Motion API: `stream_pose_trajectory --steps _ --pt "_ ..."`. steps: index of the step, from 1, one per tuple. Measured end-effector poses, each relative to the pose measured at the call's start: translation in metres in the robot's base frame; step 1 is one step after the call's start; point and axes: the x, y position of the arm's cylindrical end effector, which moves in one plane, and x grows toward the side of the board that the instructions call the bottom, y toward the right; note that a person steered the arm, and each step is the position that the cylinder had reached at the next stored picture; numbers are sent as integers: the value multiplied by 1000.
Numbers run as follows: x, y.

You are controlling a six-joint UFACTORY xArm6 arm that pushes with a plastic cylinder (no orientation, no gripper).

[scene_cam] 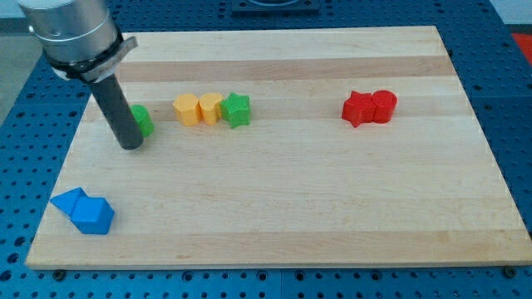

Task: Move the green circle closer to the yellow heart

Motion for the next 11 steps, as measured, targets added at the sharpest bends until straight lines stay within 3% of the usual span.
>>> stream_pose_trajectory --steps 3,4,7,9,10,11 --pt "-17 -73" --pt "-58 -46" --pt "3 16" --pt "10 83" --pt "18 88" --pt "8 51"
